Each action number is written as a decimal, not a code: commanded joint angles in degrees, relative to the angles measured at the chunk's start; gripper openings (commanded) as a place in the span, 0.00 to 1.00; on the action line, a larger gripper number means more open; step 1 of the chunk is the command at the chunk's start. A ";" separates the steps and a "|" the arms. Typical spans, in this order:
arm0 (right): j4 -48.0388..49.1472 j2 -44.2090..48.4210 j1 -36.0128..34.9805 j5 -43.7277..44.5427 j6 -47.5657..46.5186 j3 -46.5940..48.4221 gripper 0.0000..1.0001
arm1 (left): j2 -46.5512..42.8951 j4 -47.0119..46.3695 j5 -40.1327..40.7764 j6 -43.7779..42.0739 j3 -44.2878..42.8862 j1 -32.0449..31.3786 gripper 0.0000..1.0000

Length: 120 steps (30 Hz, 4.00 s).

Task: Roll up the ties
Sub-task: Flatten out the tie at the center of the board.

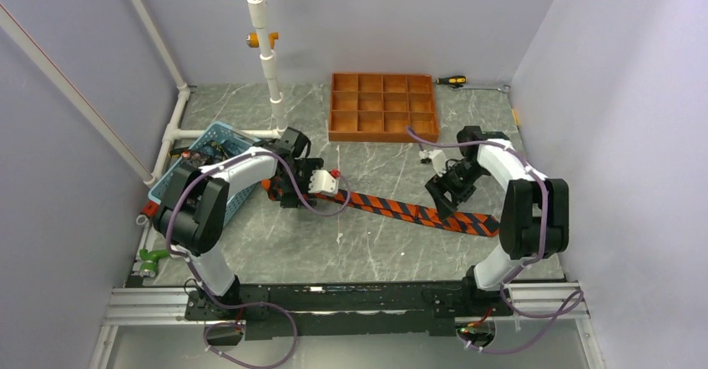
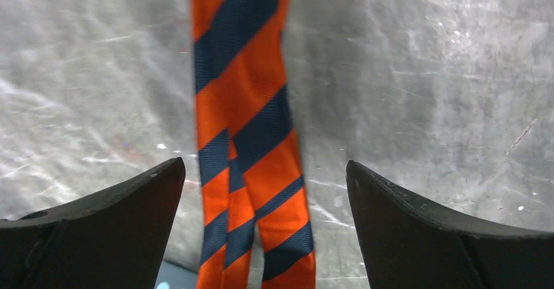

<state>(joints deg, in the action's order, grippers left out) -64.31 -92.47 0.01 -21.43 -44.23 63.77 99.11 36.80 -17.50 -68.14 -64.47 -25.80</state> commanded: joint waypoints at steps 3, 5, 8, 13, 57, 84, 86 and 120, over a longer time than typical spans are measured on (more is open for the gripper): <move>10.24 -3.46 -2.64 6.70 2.27 -4.21 0.75 | -0.81 -5.79 0.76 -6.93 2.77 -0.10 0.99; 11.61 -4.38 -2.53 9.94 0.44 -6.46 0.70 | -0.14 -5.63 -0.71 -7.41 1.76 -0.12 0.99; 13.50 -4.34 -1.93 13.27 -2.99 -10.35 0.60 | 1.10 -5.56 -2.31 -8.52 0.80 -0.22 0.99; 14.45 -3.89 2.97 16.04 -8.72 -13.40 0.44 | 4.53 -1.78 -2.76 -10.08 -1.27 -1.69 0.99; 4.37 -7.36 19.26 18.42 -27.76 -6.30 0.32 | 18.47 11.29 -0.27 -10.54 -25.93 3.39 0.04; 4.63 -8.09 19.20 20.28 -26.99 -4.12 0.32 | 25.28 16.47 -2.05 -17.58 -30.47 -3.37 0.90; 6.30 -7.96 19.24 21.29 -27.51 -4.39 0.31 | 26.11 19.96 -1.19 -17.65 -31.32 -3.36 0.78; -4.17 -15.29 25.72 8.28 -25.24 20.03 0.59 | 18.82 23.27 -7.58 -2.87 -18.69 -5.93 0.27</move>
<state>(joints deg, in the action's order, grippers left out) -62.87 -111.22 24.77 -7.42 -71.66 86.08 116.07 56.12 -24.14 -70.81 -83.81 -31.44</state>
